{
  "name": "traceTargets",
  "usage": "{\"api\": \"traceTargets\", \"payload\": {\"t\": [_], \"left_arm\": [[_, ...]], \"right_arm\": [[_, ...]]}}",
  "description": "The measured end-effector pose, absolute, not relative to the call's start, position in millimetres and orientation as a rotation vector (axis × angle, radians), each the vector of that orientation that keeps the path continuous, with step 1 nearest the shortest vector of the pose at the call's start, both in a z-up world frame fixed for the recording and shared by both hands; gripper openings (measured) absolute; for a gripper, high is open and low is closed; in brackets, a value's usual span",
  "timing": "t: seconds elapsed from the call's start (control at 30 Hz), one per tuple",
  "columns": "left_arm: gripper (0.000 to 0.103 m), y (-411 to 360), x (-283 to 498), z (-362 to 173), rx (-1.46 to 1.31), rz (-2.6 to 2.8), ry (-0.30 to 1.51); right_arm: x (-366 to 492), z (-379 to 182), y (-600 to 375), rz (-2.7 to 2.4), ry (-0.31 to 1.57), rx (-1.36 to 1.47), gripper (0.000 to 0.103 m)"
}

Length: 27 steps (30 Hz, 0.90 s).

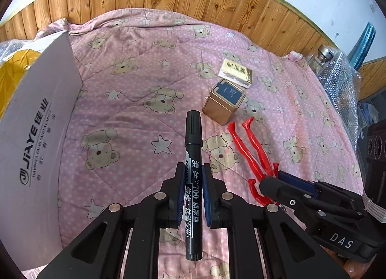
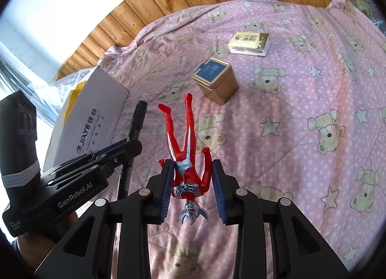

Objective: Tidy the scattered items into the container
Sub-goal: 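Lift the marker and red figure and carry them over the cardboard box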

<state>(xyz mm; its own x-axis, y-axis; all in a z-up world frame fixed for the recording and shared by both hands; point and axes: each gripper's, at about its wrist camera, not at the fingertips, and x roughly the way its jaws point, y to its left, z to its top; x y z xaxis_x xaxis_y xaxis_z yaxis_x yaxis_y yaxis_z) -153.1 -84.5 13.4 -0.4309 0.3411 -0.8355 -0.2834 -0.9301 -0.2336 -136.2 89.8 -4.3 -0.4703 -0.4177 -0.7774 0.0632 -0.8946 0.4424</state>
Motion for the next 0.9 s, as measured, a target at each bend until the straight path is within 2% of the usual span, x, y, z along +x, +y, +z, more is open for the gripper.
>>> {"api": "traceTargets", "payload": {"t": [0.9], "left_arm": [[0.014,-137.7,-104.8,74.2,-1.236,2.446,-0.216]], "right_arm": [[-95.5,49.9,38.9,-2.418,-0.455,1.339,0.033]]}}
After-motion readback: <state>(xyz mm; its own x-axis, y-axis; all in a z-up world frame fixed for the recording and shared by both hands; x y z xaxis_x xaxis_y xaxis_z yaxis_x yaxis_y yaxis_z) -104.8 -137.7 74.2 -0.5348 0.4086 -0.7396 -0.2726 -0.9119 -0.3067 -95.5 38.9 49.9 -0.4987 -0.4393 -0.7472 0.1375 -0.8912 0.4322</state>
